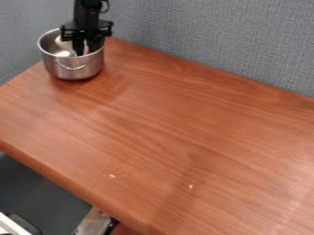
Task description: Put the mushroom in the metal pot
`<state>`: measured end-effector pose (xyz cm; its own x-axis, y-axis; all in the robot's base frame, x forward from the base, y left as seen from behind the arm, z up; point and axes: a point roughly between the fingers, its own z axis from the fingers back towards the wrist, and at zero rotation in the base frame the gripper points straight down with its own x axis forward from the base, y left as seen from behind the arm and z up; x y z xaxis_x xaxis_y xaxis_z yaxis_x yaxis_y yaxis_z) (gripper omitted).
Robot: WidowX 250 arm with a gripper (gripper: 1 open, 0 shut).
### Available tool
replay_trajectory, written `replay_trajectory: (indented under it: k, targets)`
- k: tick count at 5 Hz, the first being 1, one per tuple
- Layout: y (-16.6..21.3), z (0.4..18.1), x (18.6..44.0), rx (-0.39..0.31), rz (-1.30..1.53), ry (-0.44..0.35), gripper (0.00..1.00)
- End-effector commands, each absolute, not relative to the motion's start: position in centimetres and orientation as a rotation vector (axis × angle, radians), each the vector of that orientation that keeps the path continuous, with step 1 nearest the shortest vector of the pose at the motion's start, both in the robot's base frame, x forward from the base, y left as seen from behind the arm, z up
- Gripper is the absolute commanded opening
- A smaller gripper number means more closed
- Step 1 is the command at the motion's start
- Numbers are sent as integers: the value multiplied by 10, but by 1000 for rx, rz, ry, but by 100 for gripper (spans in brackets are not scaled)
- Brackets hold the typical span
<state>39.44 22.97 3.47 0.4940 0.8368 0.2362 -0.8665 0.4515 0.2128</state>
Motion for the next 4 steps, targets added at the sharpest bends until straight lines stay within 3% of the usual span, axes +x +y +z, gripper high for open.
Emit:
replay_trajectory:
  k: [1, 2, 3, 4]
  targets:
    - [226, 62, 386, 320, 1114, -115, 0]
    - [227, 71, 372, 315, 1187, -89, 0]
    - [225, 71, 369, 312, 1216, -132, 0]
    - [225, 66, 360, 315, 1178, -134, 100]
